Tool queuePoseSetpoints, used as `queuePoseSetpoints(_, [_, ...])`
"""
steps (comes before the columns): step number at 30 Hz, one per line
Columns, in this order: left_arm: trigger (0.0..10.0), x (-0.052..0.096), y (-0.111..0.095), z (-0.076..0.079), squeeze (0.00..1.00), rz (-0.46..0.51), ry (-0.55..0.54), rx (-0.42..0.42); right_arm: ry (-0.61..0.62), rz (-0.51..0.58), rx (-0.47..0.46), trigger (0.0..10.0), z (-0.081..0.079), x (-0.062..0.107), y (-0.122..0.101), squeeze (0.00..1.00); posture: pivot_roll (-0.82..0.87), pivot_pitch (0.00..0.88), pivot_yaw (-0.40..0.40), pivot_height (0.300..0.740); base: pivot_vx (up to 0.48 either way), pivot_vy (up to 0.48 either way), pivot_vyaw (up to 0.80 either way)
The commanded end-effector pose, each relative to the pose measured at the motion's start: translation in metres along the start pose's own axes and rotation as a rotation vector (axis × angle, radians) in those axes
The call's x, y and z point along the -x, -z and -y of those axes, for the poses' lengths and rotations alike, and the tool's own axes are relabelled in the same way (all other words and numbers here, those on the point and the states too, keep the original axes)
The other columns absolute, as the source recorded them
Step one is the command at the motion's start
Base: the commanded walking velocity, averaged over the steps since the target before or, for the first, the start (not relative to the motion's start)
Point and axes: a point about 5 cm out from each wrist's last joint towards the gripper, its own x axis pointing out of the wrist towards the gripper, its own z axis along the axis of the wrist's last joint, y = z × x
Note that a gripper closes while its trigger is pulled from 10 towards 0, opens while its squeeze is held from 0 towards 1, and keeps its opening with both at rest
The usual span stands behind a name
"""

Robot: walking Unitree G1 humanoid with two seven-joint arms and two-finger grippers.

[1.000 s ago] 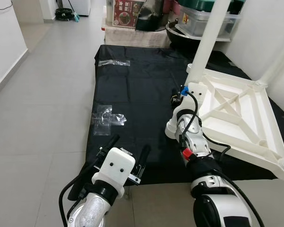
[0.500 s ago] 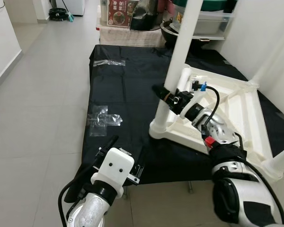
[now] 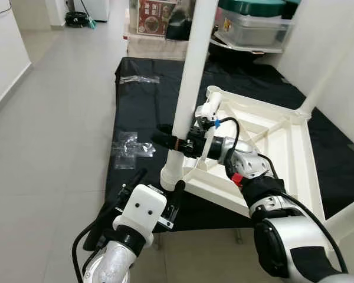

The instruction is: Building children table

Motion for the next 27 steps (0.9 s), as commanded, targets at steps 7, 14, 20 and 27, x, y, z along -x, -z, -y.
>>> queuePoseSetpoints(7, [10.0, 0.001, 0.003, 0.002, 0.0, -0.009, 0.006, 0.006, 1.028, -0.076, 0.103, 0.0, 0.055, 0.041, -0.007, 0.0, 0.11, 0.074, -0.113, 0.74, 0.0, 0.0, 0.0])
queuePoseSetpoints(14, [10.0, 0.0, 0.002, 0.003, 0.0, -0.008, 0.013, 0.006, 1.415, -0.024, -0.012, 0.0, 0.045, 0.062, 0.014, 0.0, 0.11, 0.08, -0.111, 0.74, 0.0, 0.0, 0.0])
queuePoseSetpoints(20, [10.0, 0.0, 0.002, 0.002, 0.0, -0.007, 0.011, 0.007, 1.307, 0.025, -0.049, 9.1, 0.031, 0.041, 0.019, 0.0, 0.11, 0.082, -0.113, 0.74, 0.0, 0.0, 0.0])
queuePoseSetpoints(27, [10.0, -0.001, 0.001, 0.003, 0.0, -0.001, 0.016, 0.013, 1.156, 0.172, 0.059, 10.0, 0.024, 0.025, 0.005, 0.27, 0.11, 0.081, -0.113, 0.74, 0.0, 0.0, 0.0])
